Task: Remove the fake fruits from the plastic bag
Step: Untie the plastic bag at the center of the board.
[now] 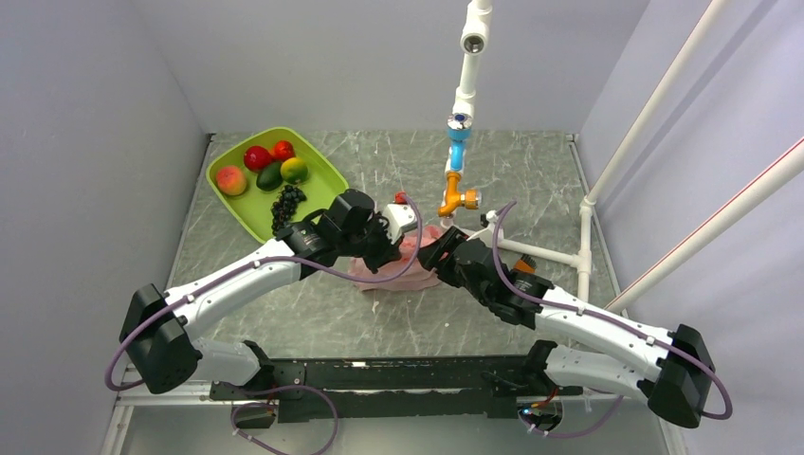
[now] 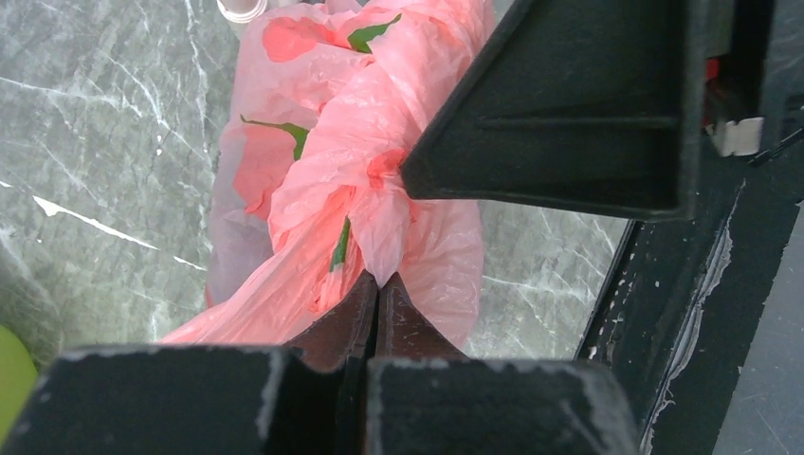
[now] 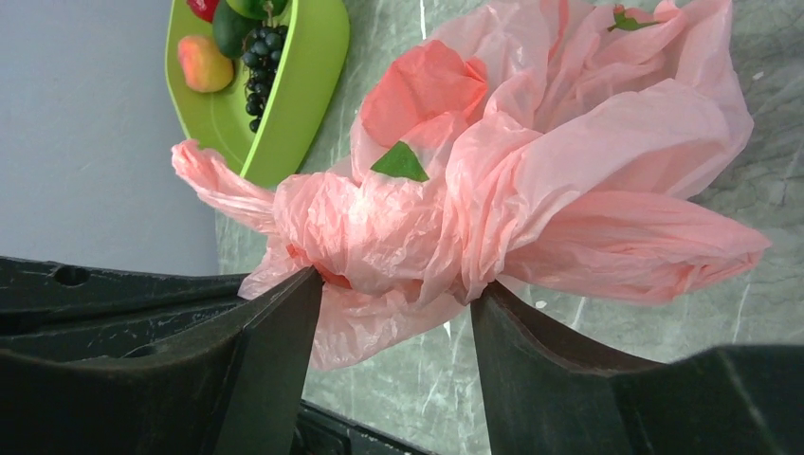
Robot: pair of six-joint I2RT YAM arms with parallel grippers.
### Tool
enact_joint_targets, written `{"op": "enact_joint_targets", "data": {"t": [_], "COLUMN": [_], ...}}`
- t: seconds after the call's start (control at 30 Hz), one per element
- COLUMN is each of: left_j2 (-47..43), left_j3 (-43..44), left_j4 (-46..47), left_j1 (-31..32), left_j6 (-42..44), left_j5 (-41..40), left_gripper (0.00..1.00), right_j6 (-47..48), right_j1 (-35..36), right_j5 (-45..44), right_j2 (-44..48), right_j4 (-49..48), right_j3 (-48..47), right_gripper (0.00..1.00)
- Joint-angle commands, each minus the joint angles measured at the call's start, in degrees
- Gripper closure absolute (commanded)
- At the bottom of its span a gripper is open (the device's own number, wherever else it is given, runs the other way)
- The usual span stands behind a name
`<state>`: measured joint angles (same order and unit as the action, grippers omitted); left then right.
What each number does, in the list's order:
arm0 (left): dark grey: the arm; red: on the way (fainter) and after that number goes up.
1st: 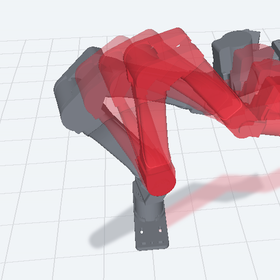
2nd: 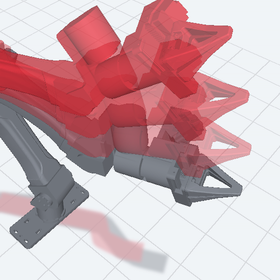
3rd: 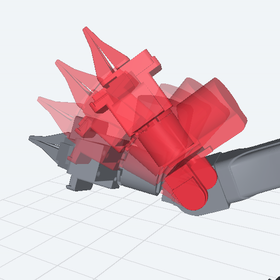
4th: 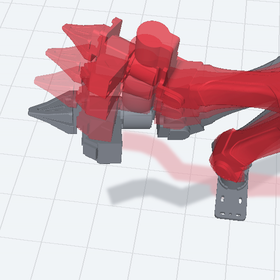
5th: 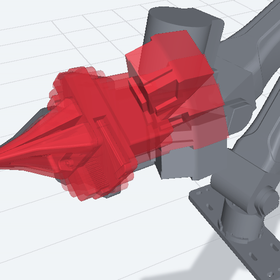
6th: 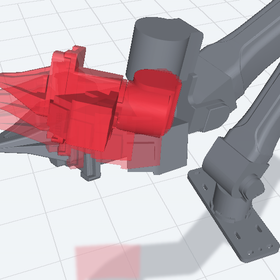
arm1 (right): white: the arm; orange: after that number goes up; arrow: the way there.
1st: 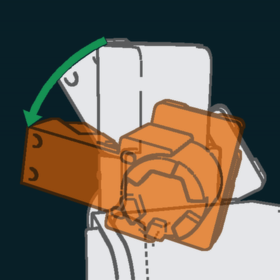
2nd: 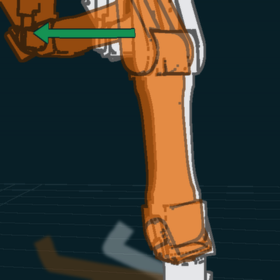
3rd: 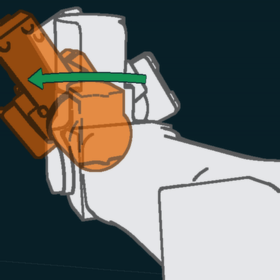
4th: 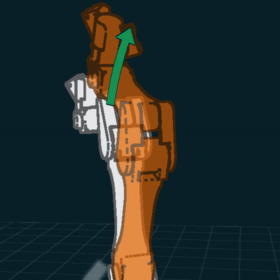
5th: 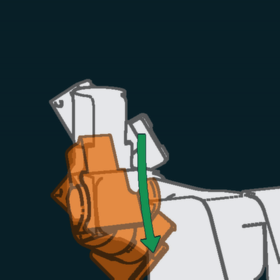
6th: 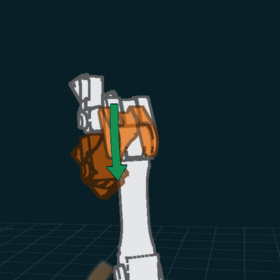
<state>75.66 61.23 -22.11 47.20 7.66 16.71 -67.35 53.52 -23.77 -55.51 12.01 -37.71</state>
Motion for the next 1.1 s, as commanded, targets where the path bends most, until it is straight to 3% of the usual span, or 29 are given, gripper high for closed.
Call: {"op": "enact_joint_targets", "data": {"t": [0.0,0.2,0.33,0.43,0.53,0.77,1.07], "left_j2": [0.1,0.6,1.4,1.0,0.1,-3.0,-6.1], "left_j3": [1.9,1.7,2.2,2.3,1.8,0.5,-0.7], "left_j4": [1.3,1.7,0.8,0.5,1.0,2.0,2.2], "left_j1": [0.4,0.4,0.6,0.6,0.7,0.7,0.6], "left_j6": [-0.5,-0.6,-0.3,-0.1,-0.1,-0.8,-2.4], "left_j5": [3.6,4.6,4.2,3.6,3.0,-4.5,-22.5], "left_gripper": [1.00,1.00,1.00,1.00,1.00,1.00,1.00], "right_j6": [-0.1,3.8,3.4,3.8,3.6,2.1,2.2], "right_j1": [0.1,0.0,0.0,0.0,0.1,0.0,-0.6], "right_j5": [-1.0,0.7,-2.0,-3.8,-5.5,-11.0,-15.0], "right_j2": [-1.5,-3.0,-1.6,-1.2,-1.3,1.4,9.6], "right_j4": [-6.4,-10.2,-12.5,-12.8,-9.4,-2.7,8.1], "right_j3": [0.6,0.5,3.2,3.6,2.0,2.0,4.1], "right_gripper": [0.39,0.36,0.41,0.54,0.75,1.00,1.00]}}
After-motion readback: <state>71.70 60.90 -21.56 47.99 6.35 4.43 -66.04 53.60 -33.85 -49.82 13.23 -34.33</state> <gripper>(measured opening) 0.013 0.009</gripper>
